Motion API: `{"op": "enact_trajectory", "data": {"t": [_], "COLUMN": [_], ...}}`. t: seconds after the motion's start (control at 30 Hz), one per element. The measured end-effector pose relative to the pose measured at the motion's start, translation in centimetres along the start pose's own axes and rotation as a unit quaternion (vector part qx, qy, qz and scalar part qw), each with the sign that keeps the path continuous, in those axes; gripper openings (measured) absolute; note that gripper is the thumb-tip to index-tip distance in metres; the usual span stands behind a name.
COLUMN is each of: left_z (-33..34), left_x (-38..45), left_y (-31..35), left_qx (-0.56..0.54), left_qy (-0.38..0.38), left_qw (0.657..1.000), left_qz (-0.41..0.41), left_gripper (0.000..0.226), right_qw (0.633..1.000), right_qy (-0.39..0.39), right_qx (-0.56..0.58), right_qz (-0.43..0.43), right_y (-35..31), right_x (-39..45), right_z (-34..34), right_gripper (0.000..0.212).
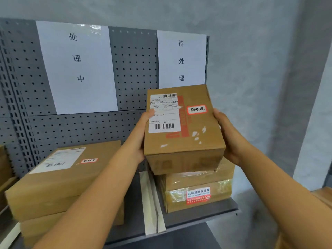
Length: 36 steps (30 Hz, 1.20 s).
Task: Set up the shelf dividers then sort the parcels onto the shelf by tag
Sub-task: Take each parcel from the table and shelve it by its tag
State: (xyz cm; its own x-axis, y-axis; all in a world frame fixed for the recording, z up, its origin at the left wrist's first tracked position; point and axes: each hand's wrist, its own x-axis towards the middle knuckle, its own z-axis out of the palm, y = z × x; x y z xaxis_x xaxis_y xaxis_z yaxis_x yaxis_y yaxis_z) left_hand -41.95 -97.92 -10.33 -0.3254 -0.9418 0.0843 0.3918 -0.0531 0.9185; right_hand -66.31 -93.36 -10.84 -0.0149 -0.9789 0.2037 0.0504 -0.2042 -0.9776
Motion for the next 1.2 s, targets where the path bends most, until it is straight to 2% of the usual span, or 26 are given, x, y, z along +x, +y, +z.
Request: {"op": "enact_trajectory", "data": {"t": [0.13,0.33,0.43,0.5,0.53,0.6,0.67,0.7,0.8,0.87,0.93,1.0,1.1,1.2], "left_z": [1.7,5.2,6.6,7.3,7.4,7.4,6.6,6.1,5.0,4.4,3.9,3.8,3.8,3.7], "left_x": [2.6,5.5,6.1,6.4,6.6,7.1,7.2,7.0,6.1,5.5,5.4,5.6,6.3,6.7], "left_y": [0.1,-1.1,-1.9,-2.2,-2.5,-2.9,-3.2,-3.4,-4.3,-4.8,-5.0,-5.1,-4.9,-4.8], "left_qx": [-0.029,-0.038,-0.015,0.032,0.067,0.131,0.179,0.197,0.237,0.271,0.302,0.323,0.345,0.354], "left_qy": [0.056,0.183,0.219,0.231,0.250,0.326,0.391,0.400,0.360,0.337,0.331,0.332,0.336,0.338], "left_qw": [0.998,0.981,0.972,0.970,0.964,0.936,0.903,0.894,0.900,0.899,0.891,0.882,0.870,0.864], "left_qz": [-0.011,-0.051,-0.081,-0.071,-0.056,-0.018,0.022,0.038,0.064,0.071,0.079,0.088,0.103,0.118], "left_gripper": [0.046,0.053,0.058,0.062,0.071,0.095,0.102,0.104,0.120,0.125,0.117,0.099,0.079,0.068], "right_qw": [0.999,0.998,0.997,0.998,0.997,0.996,0.992,0.990,0.986,0.990,0.992,0.991,0.982,0.984], "right_qy": [-0.045,-0.049,-0.043,-0.042,-0.051,-0.075,-0.107,-0.124,-0.131,-0.085,-0.023,0.011,0.068,0.069], "right_qx": [0.008,-0.027,-0.056,-0.053,-0.046,-0.023,-0.004,0.003,0.011,-0.014,-0.046,-0.089,-0.168,-0.163], "right_qz": [-0.010,0.025,0.017,0.018,0.021,0.036,0.061,0.074,0.104,0.111,0.112,0.102,0.058,0.035], "right_y": [-0.1,-0.1,0.0,0.1,0.2,0.8,1.6,2.0,3.2,3.5,3.5,3.3,2.9,2.6], "right_x": [3.2,7.4,9.2,10.4,11.0,12.2,13.3,13.8,14.6,14.9,15.4,15.9,17.1,17.7], "right_z": [-2.5,-5.6,-6.8,-7.8,-8.4,-9.7,-10.7,-11.0,-11.0,-10.4,-9.9,-9.7,-10.1,-10.5], "right_gripper": [0.061,0.076,0.059,0.040,0.040,0.052,0.061,0.063,0.079,0.090,0.088,0.080,0.078,0.068]}}
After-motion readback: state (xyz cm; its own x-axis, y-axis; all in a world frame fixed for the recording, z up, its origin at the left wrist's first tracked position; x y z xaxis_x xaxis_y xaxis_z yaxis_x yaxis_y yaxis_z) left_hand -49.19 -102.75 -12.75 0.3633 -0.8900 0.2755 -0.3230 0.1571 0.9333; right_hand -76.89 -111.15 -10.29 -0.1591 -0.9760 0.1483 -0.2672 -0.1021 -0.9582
